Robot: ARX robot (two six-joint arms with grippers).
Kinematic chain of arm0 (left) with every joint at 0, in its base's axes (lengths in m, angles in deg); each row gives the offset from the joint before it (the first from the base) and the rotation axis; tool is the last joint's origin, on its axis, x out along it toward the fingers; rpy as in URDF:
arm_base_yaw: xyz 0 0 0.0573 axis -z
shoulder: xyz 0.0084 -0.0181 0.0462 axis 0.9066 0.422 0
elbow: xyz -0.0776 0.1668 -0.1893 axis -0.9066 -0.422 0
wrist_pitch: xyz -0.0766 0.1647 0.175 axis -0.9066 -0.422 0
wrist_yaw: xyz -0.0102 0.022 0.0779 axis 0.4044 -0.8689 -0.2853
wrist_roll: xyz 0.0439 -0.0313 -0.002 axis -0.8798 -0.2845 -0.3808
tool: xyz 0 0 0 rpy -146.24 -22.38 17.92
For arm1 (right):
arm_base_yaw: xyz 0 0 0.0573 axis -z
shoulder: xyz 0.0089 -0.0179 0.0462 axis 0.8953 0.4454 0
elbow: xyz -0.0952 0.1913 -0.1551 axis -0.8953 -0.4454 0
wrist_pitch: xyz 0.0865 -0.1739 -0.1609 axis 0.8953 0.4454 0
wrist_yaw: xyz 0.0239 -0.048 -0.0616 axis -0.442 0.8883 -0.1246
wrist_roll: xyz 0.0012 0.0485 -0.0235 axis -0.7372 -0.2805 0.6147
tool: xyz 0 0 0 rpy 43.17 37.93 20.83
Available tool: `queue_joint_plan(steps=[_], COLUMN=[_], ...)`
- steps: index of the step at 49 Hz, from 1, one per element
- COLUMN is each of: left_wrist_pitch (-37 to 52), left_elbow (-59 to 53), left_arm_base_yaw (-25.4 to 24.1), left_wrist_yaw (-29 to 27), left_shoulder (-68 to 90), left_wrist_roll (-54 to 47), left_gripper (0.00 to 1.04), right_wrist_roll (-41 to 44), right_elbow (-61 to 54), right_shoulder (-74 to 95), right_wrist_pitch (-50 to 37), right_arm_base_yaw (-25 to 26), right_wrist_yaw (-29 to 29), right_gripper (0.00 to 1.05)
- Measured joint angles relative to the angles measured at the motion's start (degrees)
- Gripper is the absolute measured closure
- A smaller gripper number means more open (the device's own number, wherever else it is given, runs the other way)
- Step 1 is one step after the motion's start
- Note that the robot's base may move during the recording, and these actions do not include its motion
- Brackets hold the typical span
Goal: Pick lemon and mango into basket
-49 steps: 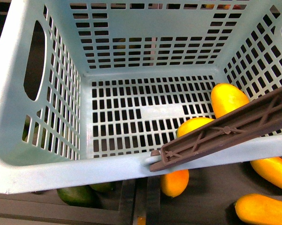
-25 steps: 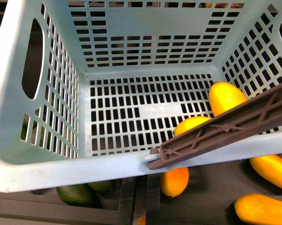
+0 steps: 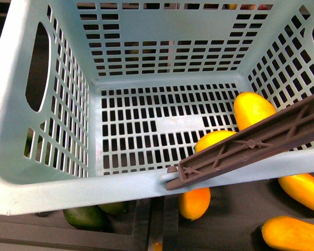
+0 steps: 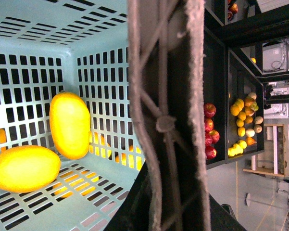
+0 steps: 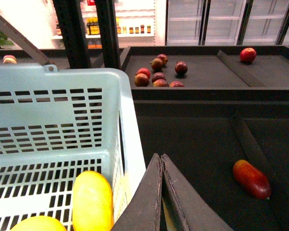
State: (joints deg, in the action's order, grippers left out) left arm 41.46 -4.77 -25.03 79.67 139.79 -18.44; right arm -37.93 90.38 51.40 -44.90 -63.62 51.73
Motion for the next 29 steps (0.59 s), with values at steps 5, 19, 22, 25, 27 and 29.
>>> queue_joint_plan(steps=[5, 19, 22, 25, 27, 29], left_wrist_pitch=[0.0, 0.0, 0.0, 0.0, 0.0, 0.0], left_elbow=[0.0, 0.0, 0.0, 0.0, 0.0, 0.0], left_arm_base_yaw=[0.0, 0.0, 0.0, -0.02, 0.0, 0.02], left_wrist_yaw=[0.0, 0.02, 0.02, -0.02, -0.09, -0.07], left_shoulder=[0.0, 0.0, 0.0, 0.0, 0.0, 0.0], left_wrist_roll=[0.02, 0.0, 0.0, 0.02, 0.04, -0.02], left_gripper=[1.0, 1.0, 1.0, 1.0, 1.0, 1.0], right_wrist_roll=[0.0, 0.02, 0.0, 0.0, 0.0, 0.0], right_elbow=[0.0, 0.02, 0.02, 0.02, 0.02, 0.02], right_shoulder=[-1.55, -8.04, -13.18, -14.69, -14.86, -14.88], right_wrist_pitch=[1.6, 9.05, 14.67, 15.1, 15.21, 15.28], right_arm_base_yaw=[0.0, 0.0, 0.0, 0.0, 0.0, 0.0], right_wrist_yaw=[0.0, 0.07, 0.04, 0.0, 0.02, 0.04], right_gripper=[1.03, 1.03, 1.03, 1.03, 1.03, 1.03])
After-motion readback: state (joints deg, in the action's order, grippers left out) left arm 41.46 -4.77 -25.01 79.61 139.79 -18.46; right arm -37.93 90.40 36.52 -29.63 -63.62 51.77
